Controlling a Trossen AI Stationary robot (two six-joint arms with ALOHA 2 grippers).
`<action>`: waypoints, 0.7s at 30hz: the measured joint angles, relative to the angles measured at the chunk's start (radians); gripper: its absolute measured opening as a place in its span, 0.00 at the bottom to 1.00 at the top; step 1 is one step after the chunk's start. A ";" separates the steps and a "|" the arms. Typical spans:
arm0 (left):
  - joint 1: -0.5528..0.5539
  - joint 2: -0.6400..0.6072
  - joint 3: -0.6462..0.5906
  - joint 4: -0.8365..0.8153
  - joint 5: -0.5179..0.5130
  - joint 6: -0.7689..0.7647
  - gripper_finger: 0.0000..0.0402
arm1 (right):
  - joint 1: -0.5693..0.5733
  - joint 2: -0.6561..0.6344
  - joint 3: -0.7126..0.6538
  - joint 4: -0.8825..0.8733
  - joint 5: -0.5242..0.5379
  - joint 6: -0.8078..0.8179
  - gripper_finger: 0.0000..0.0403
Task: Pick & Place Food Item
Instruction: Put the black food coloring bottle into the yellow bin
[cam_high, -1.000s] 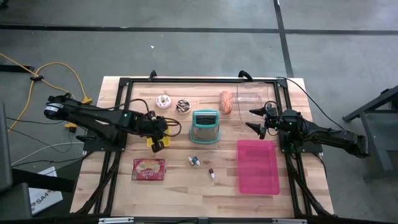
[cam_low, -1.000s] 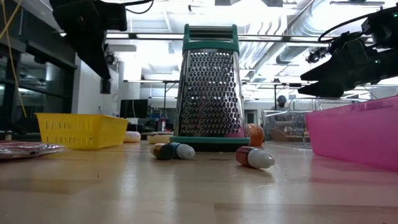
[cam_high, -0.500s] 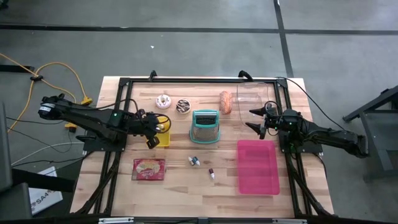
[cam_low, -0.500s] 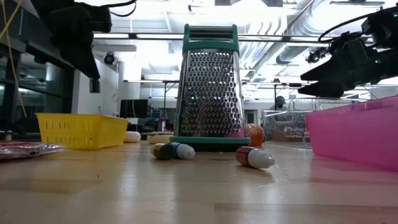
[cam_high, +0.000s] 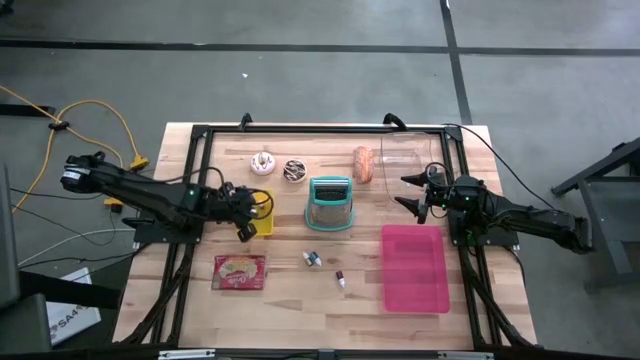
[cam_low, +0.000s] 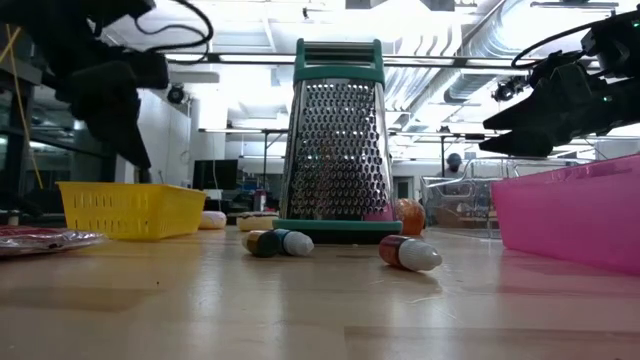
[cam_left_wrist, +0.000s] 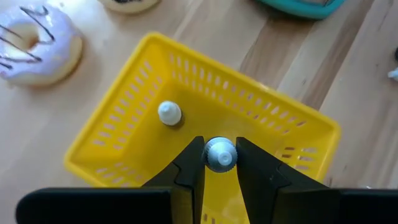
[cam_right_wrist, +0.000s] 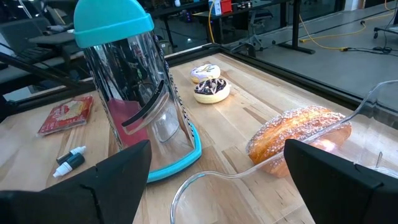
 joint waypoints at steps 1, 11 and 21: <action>0.000 0.000 -0.012 0.014 0.008 -0.008 0.18 | 0.000 0.000 0.000 0.000 0.000 0.000 0.89; -0.024 0.050 -0.050 0.032 0.015 -0.036 0.18 | 0.000 0.000 0.000 0.000 0.000 0.000 0.89; -0.025 0.134 -0.050 0.082 0.036 -0.042 0.18 | 0.000 0.000 0.000 0.000 0.000 0.000 0.89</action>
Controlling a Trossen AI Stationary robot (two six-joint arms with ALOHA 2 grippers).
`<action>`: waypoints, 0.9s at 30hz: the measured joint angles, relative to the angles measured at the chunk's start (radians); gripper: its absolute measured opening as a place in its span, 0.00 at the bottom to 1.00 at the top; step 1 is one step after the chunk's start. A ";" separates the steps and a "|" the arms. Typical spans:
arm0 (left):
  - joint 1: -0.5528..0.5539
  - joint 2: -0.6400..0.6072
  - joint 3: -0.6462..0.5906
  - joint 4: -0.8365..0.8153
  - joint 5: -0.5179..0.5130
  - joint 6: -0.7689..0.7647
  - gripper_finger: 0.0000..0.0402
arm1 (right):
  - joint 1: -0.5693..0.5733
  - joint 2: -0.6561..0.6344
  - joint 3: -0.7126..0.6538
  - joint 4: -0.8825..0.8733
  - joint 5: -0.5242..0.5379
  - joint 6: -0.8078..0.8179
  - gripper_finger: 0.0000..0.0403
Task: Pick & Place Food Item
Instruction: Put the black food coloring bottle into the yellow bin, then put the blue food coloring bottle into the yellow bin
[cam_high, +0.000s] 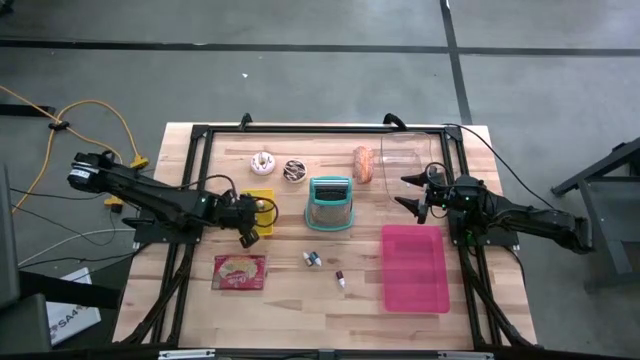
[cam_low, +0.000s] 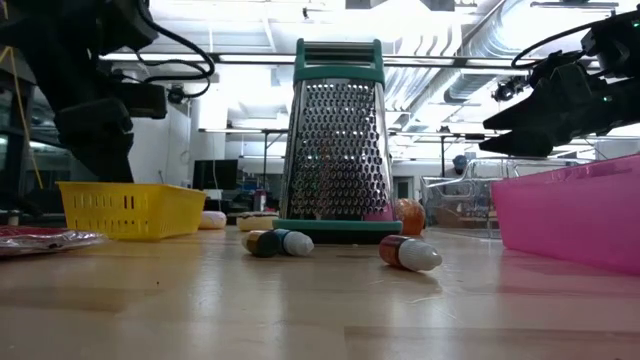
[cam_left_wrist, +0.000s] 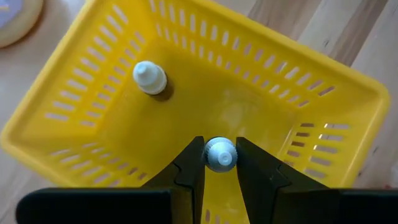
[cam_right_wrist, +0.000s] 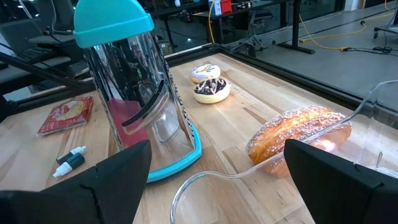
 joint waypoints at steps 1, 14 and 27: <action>0.000 0.008 0.000 0.009 0.006 0.000 0.18 | 0.000 0.000 0.000 0.000 0.000 0.000 0.89; 0.000 0.027 0.000 0.029 0.030 0.001 0.22 | 0.000 0.000 0.000 0.000 0.000 0.000 0.89; 0.000 0.027 0.000 0.029 0.031 0.001 0.28 | 0.000 0.000 0.000 0.000 0.000 0.000 0.89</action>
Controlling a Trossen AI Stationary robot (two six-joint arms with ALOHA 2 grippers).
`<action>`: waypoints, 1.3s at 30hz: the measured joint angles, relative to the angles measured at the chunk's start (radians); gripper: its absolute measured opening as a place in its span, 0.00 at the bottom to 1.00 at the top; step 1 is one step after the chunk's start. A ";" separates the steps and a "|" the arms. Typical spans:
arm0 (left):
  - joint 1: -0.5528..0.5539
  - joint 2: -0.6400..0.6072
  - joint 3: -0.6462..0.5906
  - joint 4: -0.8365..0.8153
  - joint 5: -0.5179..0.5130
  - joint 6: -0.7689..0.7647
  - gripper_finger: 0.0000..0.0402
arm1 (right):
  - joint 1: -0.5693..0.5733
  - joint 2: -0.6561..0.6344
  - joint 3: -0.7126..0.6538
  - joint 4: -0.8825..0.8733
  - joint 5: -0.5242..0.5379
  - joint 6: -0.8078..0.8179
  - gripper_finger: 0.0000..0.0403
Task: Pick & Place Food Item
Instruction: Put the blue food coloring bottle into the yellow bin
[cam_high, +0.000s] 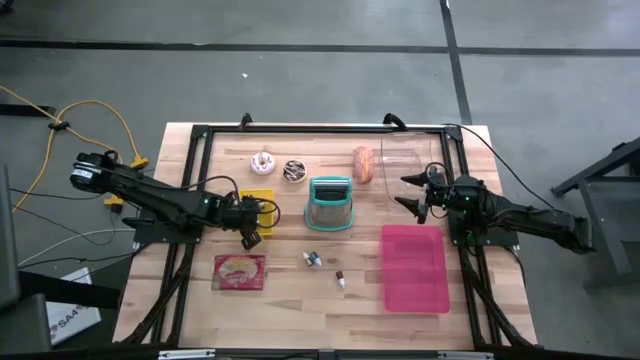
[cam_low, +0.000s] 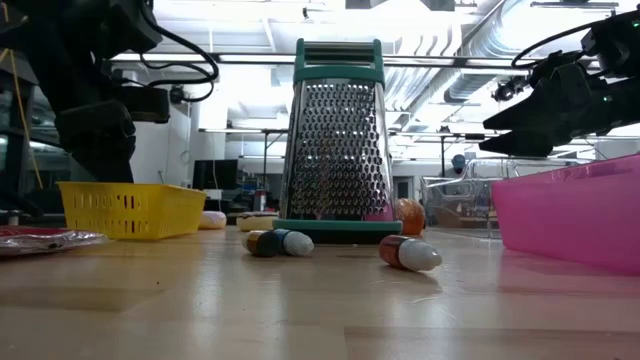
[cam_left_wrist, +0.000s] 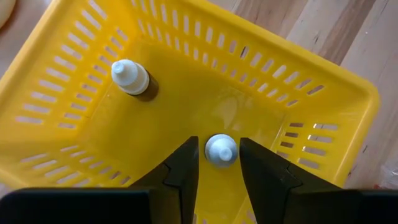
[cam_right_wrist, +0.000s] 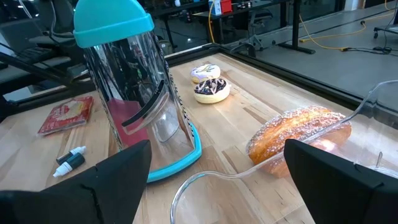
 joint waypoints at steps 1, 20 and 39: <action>0.000 0.000 0.000 0.000 0.000 0.000 0.28 | 0.000 0.000 0.000 0.000 0.000 0.000 0.89; 0.000 -0.098 0.001 0.003 0.006 0.057 0.28 | 0.000 0.000 0.000 0.000 0.000 0.000 0.89; 0.000 -0.178 0.001 -0.032 0.005 0.082 0.28 | 0.000 0.000 0.000 0.000 0.000 0.000 0.89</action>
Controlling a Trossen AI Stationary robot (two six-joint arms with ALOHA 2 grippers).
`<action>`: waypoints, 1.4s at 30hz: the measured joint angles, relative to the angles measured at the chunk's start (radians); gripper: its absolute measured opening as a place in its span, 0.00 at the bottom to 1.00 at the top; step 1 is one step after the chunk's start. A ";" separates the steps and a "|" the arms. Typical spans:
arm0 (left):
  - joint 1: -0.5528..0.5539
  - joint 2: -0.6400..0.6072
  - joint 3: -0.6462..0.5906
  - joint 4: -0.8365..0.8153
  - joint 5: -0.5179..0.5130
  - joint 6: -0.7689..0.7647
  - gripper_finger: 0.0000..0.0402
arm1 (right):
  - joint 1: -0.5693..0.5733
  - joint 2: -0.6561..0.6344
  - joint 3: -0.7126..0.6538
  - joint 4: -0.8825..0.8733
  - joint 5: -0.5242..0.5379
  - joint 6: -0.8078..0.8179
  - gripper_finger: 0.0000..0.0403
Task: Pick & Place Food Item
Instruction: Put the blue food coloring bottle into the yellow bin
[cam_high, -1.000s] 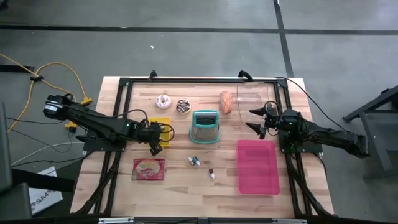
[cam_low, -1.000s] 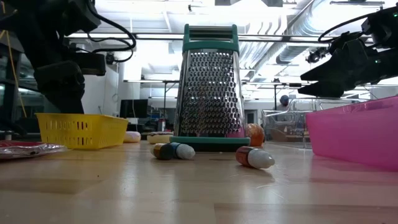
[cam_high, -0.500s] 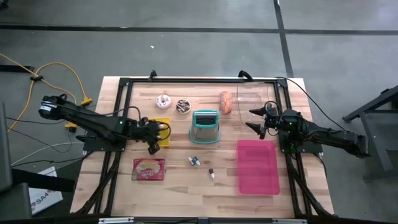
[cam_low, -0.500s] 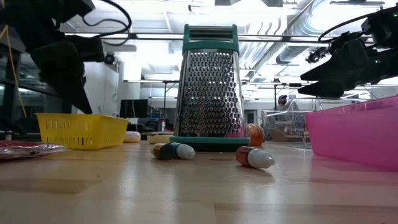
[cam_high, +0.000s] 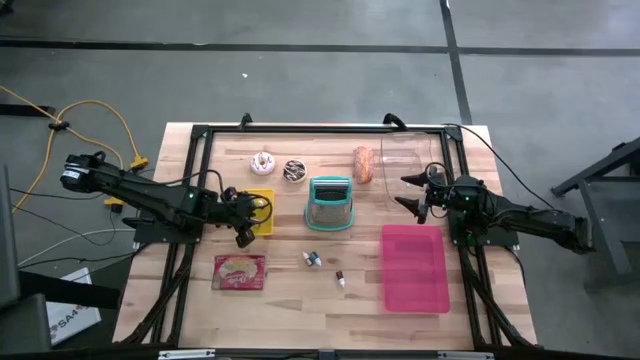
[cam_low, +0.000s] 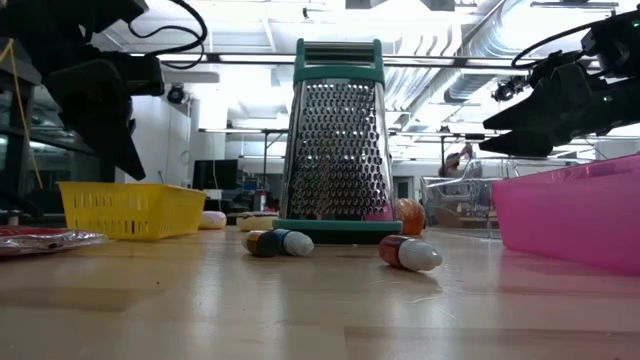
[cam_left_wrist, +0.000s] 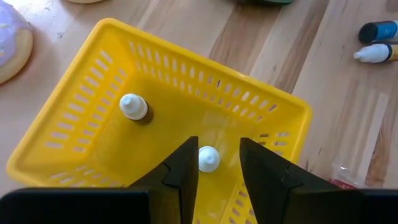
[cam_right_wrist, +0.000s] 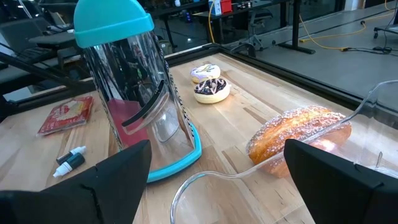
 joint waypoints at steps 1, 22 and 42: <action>0.000 0.000 0.000 0.002 0.000 0.003 0.28 | 0.000 0.000 0.000 0.000 0.000 0.000 0.89; -0.091 0.000 0.000 0.216 0.109 0.388 0.28 | 0.000 0.000 0.000 0.000 0.000 0.000 0.89; -0.262 0.001 0.000 0.275 0.069 0.425 0.28 | 0.000 0.000 0.000 0.000 0.000 0.000 0.89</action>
